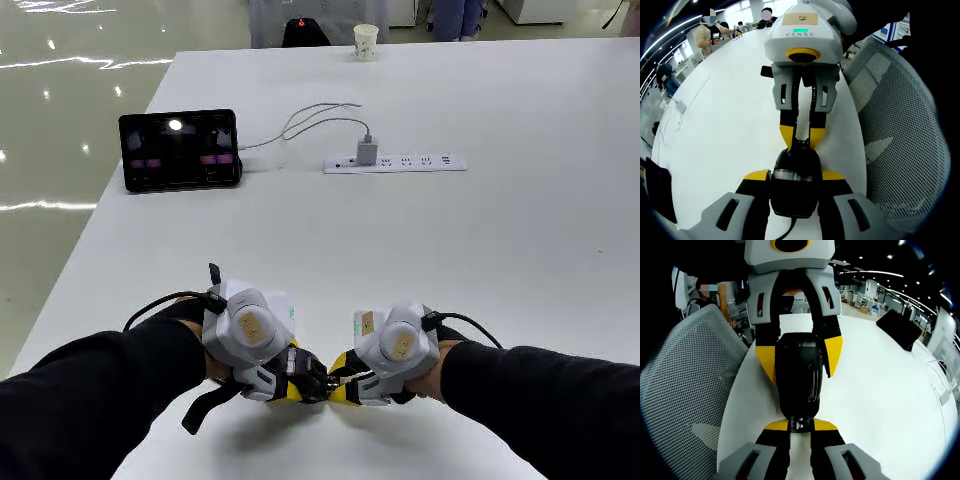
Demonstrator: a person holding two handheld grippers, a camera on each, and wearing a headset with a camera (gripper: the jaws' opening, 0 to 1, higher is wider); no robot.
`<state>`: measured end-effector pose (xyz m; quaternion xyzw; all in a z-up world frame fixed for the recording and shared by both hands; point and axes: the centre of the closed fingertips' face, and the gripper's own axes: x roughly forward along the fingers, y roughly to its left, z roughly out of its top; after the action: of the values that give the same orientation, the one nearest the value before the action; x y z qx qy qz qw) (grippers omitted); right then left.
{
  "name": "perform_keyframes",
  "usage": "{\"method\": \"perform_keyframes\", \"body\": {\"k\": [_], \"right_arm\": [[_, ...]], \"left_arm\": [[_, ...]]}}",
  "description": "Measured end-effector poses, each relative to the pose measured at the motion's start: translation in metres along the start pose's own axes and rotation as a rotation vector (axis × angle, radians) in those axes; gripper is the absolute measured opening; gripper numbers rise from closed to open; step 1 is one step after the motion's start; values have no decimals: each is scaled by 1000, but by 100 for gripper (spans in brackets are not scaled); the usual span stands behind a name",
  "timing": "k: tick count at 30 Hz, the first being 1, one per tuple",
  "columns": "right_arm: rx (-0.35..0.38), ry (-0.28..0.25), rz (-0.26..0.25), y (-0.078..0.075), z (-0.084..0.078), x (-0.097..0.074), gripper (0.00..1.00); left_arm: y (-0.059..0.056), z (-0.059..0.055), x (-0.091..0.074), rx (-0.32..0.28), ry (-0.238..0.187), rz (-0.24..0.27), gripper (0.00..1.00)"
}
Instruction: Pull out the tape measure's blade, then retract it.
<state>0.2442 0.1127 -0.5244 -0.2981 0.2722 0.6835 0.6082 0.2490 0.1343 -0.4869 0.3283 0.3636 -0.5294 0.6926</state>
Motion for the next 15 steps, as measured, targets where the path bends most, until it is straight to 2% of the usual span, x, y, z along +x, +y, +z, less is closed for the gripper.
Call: {"method": "perform_keyframes", "body": {"k": [8,15], "right_arm": [[-20,5,9,1,-2,-1,10],[-8,9,15,1,-2,-1,10]], "left_arm": [[-1,0,0,0,2,-2,31],[-1,0,1,-4,7,-7,31]]}}
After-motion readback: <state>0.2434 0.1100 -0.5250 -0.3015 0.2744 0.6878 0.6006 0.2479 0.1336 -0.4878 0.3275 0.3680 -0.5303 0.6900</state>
